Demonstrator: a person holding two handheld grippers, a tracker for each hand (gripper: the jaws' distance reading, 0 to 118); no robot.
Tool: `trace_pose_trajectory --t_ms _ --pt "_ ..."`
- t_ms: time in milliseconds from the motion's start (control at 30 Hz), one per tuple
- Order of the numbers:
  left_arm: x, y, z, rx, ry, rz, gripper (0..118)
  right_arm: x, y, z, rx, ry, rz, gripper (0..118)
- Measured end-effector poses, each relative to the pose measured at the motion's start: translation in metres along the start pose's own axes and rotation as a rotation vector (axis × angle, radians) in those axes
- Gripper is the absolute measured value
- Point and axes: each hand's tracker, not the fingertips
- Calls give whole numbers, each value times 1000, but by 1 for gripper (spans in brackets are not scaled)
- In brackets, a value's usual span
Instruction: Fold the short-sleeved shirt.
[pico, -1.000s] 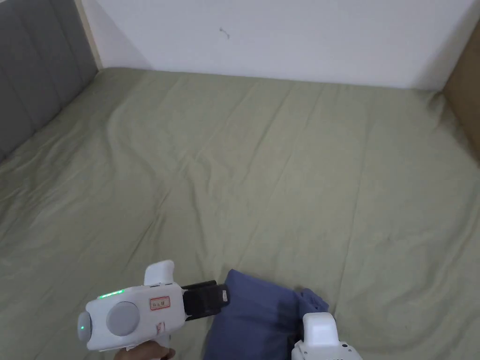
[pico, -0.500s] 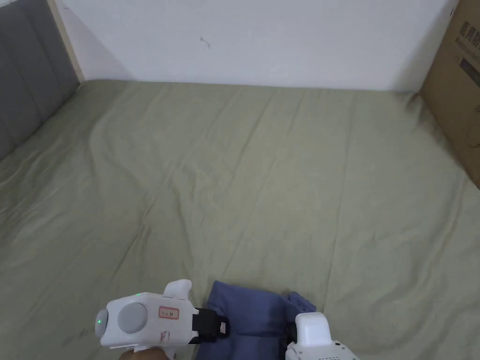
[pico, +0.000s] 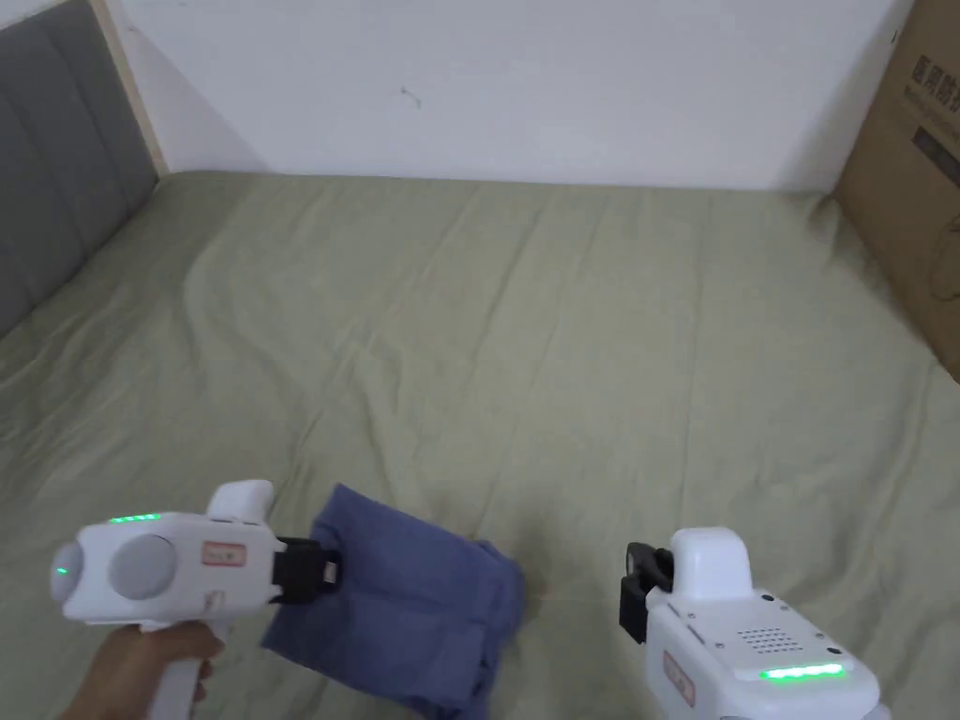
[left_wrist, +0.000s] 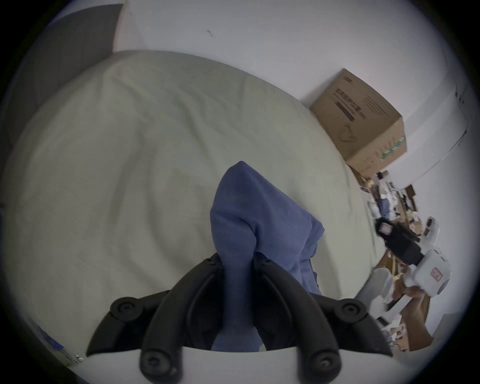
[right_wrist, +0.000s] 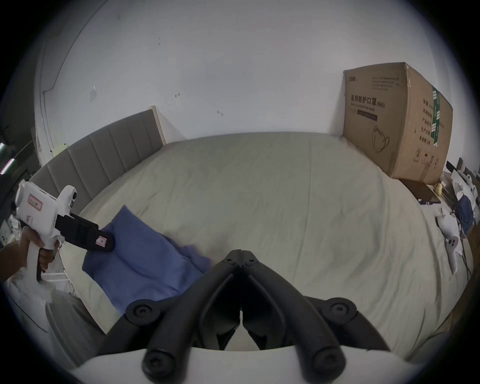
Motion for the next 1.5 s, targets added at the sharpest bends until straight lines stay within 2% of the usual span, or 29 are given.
trace_pose_trajectory --t_ms 233,433,667,700,733,767,800,833,933,1067,1333,1500 --pt "-120 49 61 44 253 49 18 -17 29 -6 54 0 -1 0" --pt "-199 76 86 25 436 95 18 -31 49 -22 76 17 30 0" --pt "-227 84 67 -11 490 122 19 -32 52 -42 61 25 5 0" --pt "-228 85 63 -21 516 113 25 -31 51 -43 55 24 2 0" --pt "-227 86 57 -26 532 105 37 -30 51 -44 53 22 2 0" --pt "-227 87 55 -34 567 108 56 -29 51 -44 49 17 3 0" --pt "-226 88 53 -36 604 94 84 -27 51 -44 47 15 2 0" --pt "-231 90 53 -37 623 92 84 -25 51 -43 48 15 0 0" --pt "-222 95 63 1 593 134 95 -17 54 -35 62 9 -24 0" --pt "-192 102 86 51 564 139 95 -6 64 -17 104 -7 -47 0" --pt "-73 123 160 327 524 10 94 17 104 44 261 -55 -22 0" --pt "24 127 209 552 496 -143 94 26 132 87 377 -130 18 0"
